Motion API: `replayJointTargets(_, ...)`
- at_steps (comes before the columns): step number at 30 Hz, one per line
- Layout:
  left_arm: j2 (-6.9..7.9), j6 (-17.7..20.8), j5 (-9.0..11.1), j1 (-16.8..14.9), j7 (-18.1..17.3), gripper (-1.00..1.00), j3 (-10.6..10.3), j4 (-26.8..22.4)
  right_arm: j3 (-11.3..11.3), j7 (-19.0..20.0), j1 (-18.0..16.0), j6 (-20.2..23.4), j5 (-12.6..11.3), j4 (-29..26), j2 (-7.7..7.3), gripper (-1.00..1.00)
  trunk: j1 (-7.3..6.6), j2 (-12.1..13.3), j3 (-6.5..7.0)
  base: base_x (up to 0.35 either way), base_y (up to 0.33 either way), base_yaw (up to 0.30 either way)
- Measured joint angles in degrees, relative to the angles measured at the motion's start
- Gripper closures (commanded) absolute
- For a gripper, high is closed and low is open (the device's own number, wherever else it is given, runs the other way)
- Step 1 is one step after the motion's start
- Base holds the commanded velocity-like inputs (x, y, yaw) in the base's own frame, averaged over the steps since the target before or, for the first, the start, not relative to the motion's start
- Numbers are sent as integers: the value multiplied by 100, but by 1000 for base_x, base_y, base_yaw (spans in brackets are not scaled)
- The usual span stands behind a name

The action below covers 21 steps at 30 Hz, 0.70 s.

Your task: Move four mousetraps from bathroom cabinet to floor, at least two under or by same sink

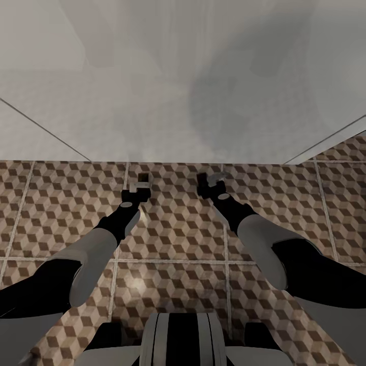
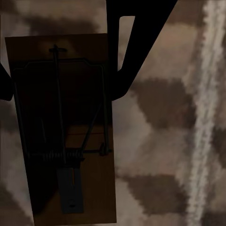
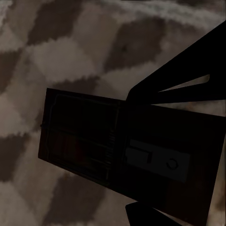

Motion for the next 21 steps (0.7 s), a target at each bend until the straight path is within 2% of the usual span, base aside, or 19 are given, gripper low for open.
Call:
replayJointTargets(3, -2, 0, 0, 0, 0, 100, 0, 3, 9, -5, 0, 34, 181, -3, 0, 100, 0, 0, 0, 0, 0, 0)
replayJointTargets(6, -2, 0, 0, 0, 0, 100, 0, 11, 11, -6, 0, 41, 247, -2, 0, 100, 0, 0, 0, 0, 0, 0)
replayJointTargets(21, 3, 0, 0, 0, -7, 100, 0, 97, 12, 2, 0, 10, 271, -10, 0, 100, 0, 0, 0, 0, 0, 0)
